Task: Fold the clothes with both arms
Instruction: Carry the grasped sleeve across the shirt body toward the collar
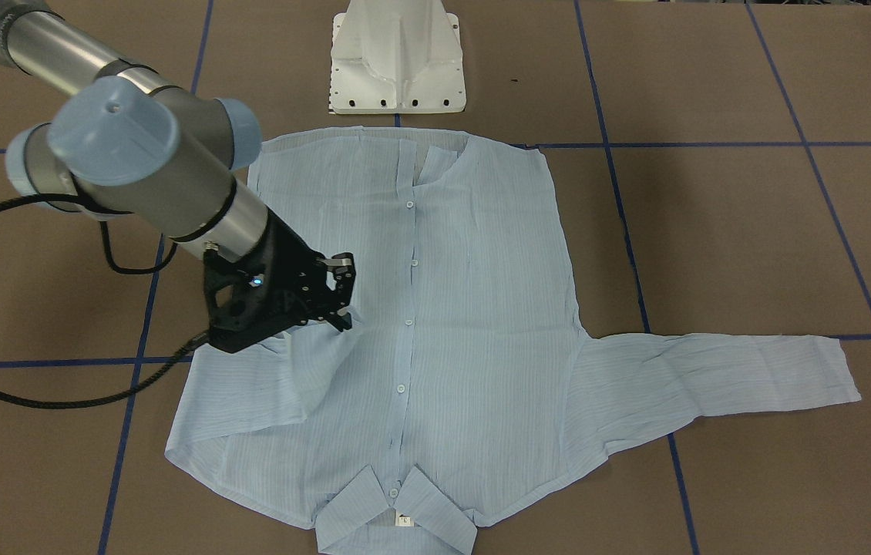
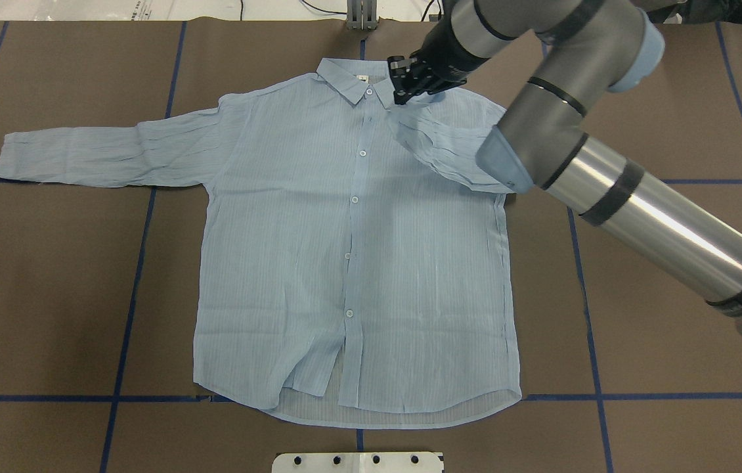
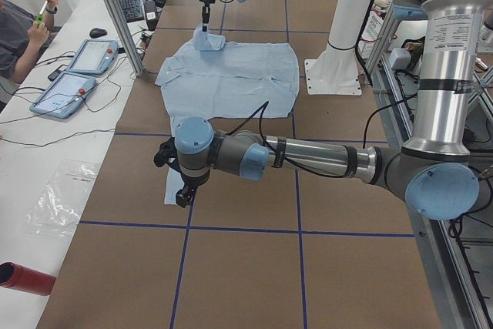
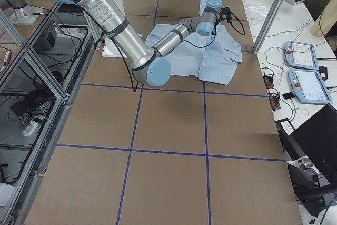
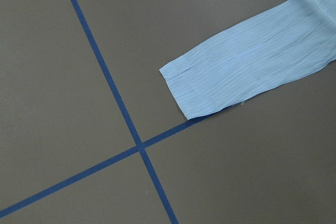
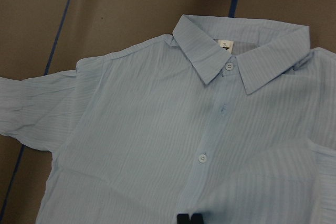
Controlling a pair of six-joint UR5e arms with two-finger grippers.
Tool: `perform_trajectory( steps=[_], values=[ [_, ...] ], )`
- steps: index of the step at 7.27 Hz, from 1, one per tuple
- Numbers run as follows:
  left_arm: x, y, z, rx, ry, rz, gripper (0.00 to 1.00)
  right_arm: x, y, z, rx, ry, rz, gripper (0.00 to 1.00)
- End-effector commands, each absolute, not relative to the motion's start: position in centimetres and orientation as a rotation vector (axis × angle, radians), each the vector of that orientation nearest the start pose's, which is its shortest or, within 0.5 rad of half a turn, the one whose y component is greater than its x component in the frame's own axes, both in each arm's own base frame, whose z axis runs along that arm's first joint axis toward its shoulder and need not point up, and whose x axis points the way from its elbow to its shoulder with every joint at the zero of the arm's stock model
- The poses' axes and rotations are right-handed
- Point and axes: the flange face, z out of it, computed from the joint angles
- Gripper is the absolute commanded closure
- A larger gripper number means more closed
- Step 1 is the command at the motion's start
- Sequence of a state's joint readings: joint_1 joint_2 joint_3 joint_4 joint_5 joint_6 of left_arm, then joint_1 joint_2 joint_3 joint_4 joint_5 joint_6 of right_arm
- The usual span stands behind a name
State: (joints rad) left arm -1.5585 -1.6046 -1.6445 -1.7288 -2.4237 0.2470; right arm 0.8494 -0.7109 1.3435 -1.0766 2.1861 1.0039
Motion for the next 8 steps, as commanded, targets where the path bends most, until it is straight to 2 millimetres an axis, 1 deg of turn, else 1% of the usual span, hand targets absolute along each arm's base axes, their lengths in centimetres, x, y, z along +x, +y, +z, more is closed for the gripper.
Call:
perform_trajectory(
  steps=[1, 2, 4, 5, 6, 8],
  values=[
    [-5.2, -51.8, 58.5, 0.343, 0.816, 0.353, 0.01, -52.5, -62.3, 12.4, 0.325, -1.115, -0.091, 1.0],
    [-5.2, -51.8, 58.5, 0.343, 0.816, 0.353, 0.01, -54.8, -61.4, 13.3, 0.343, -1.098, -0.092, 1.0],
    [-5.2, -51.8, 58.6, 0.343, 0.816, 0.353, 0.01, -58.6, -59.8, 11.9, 0.362, -1.076, -0.102, 1.0],
    [-5.2, -51.8, 58.5, 0.343, 0.816, 0.353, 0.01, -60.8, -59.7, 10.5, 0.37, -1.06, -0.102, 1.0],
    [-5.2, -51.8, 58.5, 0.343, 0.816, 0.353, 0.01, -61.5, -59.6, 10.3, 0.376, -1.066, -0.107, 1.0],
    [-5.2, -51.9, 58.5, 0.343, 0.818, 0.352, 0.01, -62.9, -59.4, 11.2, 0.387, -1.039, -0.099, 1.0]
  ],
)
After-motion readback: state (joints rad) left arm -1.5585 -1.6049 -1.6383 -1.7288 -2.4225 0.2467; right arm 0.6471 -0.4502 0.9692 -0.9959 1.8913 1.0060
